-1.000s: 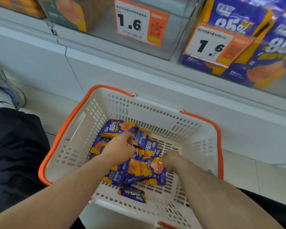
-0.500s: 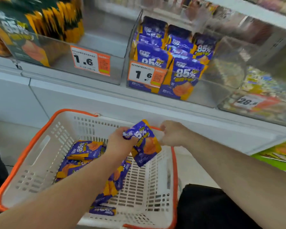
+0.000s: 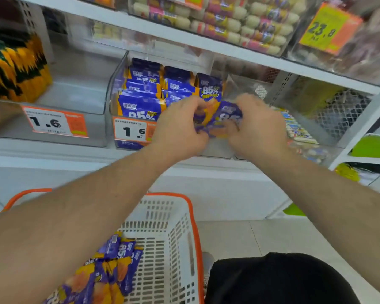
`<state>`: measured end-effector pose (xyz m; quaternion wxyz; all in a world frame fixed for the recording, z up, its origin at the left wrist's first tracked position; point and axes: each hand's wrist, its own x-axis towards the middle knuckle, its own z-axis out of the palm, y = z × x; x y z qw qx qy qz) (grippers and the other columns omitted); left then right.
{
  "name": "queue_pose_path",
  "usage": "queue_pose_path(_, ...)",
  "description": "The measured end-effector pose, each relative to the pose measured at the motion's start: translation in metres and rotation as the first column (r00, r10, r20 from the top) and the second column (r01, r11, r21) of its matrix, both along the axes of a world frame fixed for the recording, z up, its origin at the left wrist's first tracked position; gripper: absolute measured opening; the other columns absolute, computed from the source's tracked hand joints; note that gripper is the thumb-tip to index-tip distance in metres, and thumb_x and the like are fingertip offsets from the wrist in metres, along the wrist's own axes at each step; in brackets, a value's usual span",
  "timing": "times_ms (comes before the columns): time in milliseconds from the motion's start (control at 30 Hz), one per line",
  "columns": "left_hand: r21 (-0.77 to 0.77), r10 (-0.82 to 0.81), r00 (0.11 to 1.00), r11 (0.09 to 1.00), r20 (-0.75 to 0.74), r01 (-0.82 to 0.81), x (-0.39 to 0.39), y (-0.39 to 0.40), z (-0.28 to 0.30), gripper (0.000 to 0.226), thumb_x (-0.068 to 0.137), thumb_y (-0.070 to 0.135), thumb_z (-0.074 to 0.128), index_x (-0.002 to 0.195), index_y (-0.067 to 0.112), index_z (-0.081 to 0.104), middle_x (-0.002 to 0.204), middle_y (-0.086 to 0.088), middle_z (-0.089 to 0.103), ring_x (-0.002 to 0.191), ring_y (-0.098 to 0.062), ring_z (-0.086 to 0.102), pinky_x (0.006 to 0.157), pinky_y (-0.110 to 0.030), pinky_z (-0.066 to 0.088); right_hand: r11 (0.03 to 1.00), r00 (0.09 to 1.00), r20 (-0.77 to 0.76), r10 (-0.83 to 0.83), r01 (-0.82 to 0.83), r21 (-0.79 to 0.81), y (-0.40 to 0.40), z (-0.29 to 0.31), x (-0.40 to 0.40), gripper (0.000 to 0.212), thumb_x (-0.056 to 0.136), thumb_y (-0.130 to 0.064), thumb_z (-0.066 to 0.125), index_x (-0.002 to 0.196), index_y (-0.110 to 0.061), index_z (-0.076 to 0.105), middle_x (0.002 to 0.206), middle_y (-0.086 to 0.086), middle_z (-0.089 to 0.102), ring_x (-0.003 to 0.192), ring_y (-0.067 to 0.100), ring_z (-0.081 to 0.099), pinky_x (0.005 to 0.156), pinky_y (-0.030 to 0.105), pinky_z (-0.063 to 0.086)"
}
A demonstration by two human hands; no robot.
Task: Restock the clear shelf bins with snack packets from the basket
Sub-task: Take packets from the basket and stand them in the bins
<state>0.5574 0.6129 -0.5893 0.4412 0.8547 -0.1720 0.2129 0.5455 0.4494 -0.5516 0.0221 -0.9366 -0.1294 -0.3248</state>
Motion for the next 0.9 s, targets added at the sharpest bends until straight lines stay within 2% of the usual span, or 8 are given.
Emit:
queue_pose_path(100, 0.461, 0.136, 0.984, 0.871, 0.111, -0.172, 0.032, 0.003, 0.016, 0.076, 0.069, 0.033, 0.069, 0.138, 0.019, 0.042, 0.134, -0.004, 0.049, 0.125, -0.026, 0.044, 0.102, -0.042, 0.035, 0.994, 0.96, 0.272, -0.074, 0.047, 0.102, -0.017, 0.014, 0.017, 0.028, 0.081, -0.024, 0.063, 0.102, -0.005, 0.061, 0.1, 0.016, 0.062, 0.072, 0.04, 0.061, 0.055, 0.039, 0.042)
queue_pose_path(233, 0.78, 0.228, 0.974, 0.61, -0.005, -0.139, 0.067, 0.013, 0.007, 0.103, 0.06, 0.071, 0.068, 0.143, 0.02, 0.033, 0.145, -0.007, 0.041, 0.136, -0.028, 0.034, 0.114, -0.053, 0.018, 0.994, 0.959, 0.261, -0.112, 0.104, 0.045, -0.02, 0.009, 0.057, 0.027, 0.084, -0.022, 0.062, 0.104, -0.005, 0.061, 0.104, 0.018, 0.061, 0.073, 0.041, 0.061, 0.056, 0.036, 0.031)
queue_pose_path(300, 0.811, 0.247, 0.968, 0.575, -0.045, -0.109, 0.077, 0.019, 0.003, 0.111, 0.056, 0.083, 0.063, 0.143, 0.022, 0.033, 0.144, -0.006, 0.044, 0.135, -0.029, 0.038, 0.113, -0.054, 0.019, 0.987, 0.976, 0.158, -0.151, 0.158, -0.027, -0.013, 0.0, 0.082, 0.027, 0.089, -0.022, 0.059, 0.112, -0.008, 0.058, 0.112, 0.017, 0.058, 0.085, 0.041, 0.062, 0.061, 0.039, 0.032)
queue_pose_path(433, 0.802, 0.235, 0.969, 0.592, -0.072, -0.084, 0.087, 0.021, 0.0, 0.111, 0.053, 0.081, 0.066, 0.144, 0.025, 0.034, 0.143, -0.003, 0.046, 0.13, -0.029, 0.043, 0.108, -0.053, 0.029, 0.972, 0.98, -0.012, -0.199, 0.196, -0.131, -0.002, -0.016, 0.137, 0.039, 0.089, -0.015, 0.058, 0.126, -0.011, 0.05, 0.13, 0.014, 0.052, 0.107, 0.039, 0.059, 0.088, 0.043, 0.038)
queue_pose_path(500, 0.794, 0.231, 0.97, 0.603, -0.082, -0.076, 0.089, 0.021, -0.002, 0.109, 0.052, 0.079, 0.067, 0.142, 0.025, 0.035, 0.141, -0.002, 0.048, 0.128, -0.028, 0.045, 0.107, -0.052, 0.03, 0.965, 0.974, -0.036, -0.223, 0.215, -0.151, 0.0, -0.023, 0.164, 0.043, 0.086, -0.013, 0.06, 0.127, -0.01, 0.049, 0.132, 0.015, 0.053, 0.11, 0.037, 0.059, 0.094, 0.043, 0.036)
queue_pose_path(667, 0.794, 0.229, 0.973, 0.595, -0.014, -0.128, 0.089, 0.021, -0.006, 0.099, 0.053, 0.078, 0.065, 0.134, 0.027, 0.041, 0.132, -0.001, 0.052, 0.119, -0.027, 0.05, 0.101, -0.049, 0.033, 0.924, 0.951, -0.122, -0.283, 0.236, -0.301, 0.003, -0.033, 0.222, 0.047, 0.08, -0.025, 0.074, 0.122, -0.014, 0.054, 0.121, 0.018, 0.061, 0.111, 0.035, 0.06, 0.093, 0.04, 0.038)
queue_pose_path(800, 0.784, 0.239, 0.971, 0.606, -0.014, -0.138, 0.093, 0.021, -0.007, 0.09, 0.053, 0.077, 0.064, 0.125, 0.026, 0.044, 0.121, 0.001, 0.055, 0.112, -0.026, 0.052, 0.097, -0.048, 0.033, 0.902, 0.953, -0.08, -0.291, 0.245, -0.356, 0.005, -0.04, 0.249, 0.041, 0.075, -0.007, 0.068, 0.115, -0.006, 0.06, 0.115, 0.023, 0.062, 0.112, 0.041, 0.057, 0.091, 0.045, 0.044)
queue_pose_path(900, 0.777, 0.24, 0.971, 0.615, -0.019, -0.137, 0.093, 0.02, -0.007, 0.087, 0.055, 0.076, 0.065, 0.122, 0.026, 0.044, 0.118, 0.001, 0.054, 0.11, -0.026, 0.052, 0.097, -0.048, 0.032, 0.906, 0.955, -0.048, -0.292, 0.26, -0.334, 0.008, -0.044, 0.262, 0.053, 0.076, -0.003, 0.066, 0.127, -0.002, 0.051, 0.125, 0.028, 0.053, 0.116, 0.045, 0.052, 0.093, 0.05, 0.042)
